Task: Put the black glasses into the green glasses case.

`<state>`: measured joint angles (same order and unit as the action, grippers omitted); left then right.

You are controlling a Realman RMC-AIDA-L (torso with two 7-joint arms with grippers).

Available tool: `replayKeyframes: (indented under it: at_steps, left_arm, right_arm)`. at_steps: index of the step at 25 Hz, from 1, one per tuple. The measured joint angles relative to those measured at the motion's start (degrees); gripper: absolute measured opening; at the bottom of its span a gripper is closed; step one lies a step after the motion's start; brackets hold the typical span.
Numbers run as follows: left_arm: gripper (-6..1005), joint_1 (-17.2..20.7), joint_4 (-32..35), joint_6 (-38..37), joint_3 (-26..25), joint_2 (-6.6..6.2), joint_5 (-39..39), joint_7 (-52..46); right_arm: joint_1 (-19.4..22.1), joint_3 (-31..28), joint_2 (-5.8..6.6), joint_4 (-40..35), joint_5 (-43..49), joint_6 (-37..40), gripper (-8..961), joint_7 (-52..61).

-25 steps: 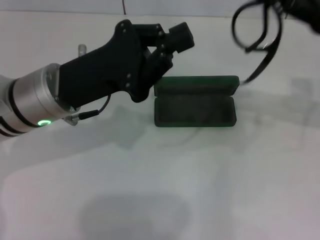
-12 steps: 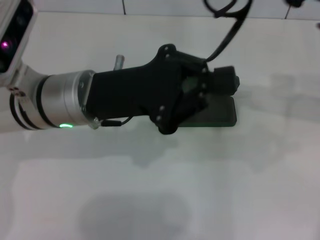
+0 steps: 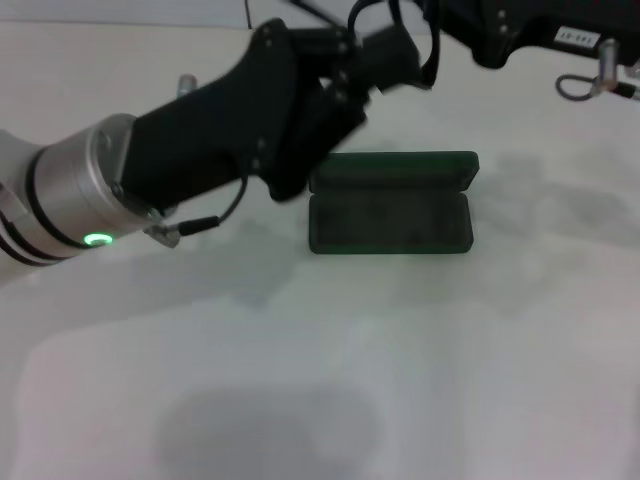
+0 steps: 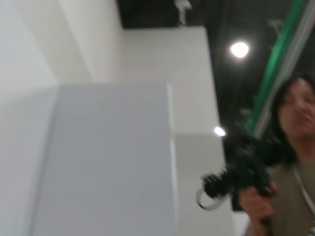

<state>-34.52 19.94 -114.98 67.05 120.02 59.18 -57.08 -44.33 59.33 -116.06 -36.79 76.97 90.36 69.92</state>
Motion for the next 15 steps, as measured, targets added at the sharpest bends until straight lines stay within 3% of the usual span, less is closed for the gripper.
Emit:
replayKeyframes:
  at_steps: [5,15]
  left_arm:
    - [38,-0.5,-3.3,0.6,-0.2,-0.12,-5.1,-2.0]
    - [38,1.1,-2.6,-0.2,0.0,-0.29,-5.4,-3.1]
  right_arm:
    - [-0.3,3.0,-0.07,0.3,-0.4,-0.9,51,-0.5]
    - [2.2,2.4,0.31,-0.3,-4.5,-1.1,52,-1.4]
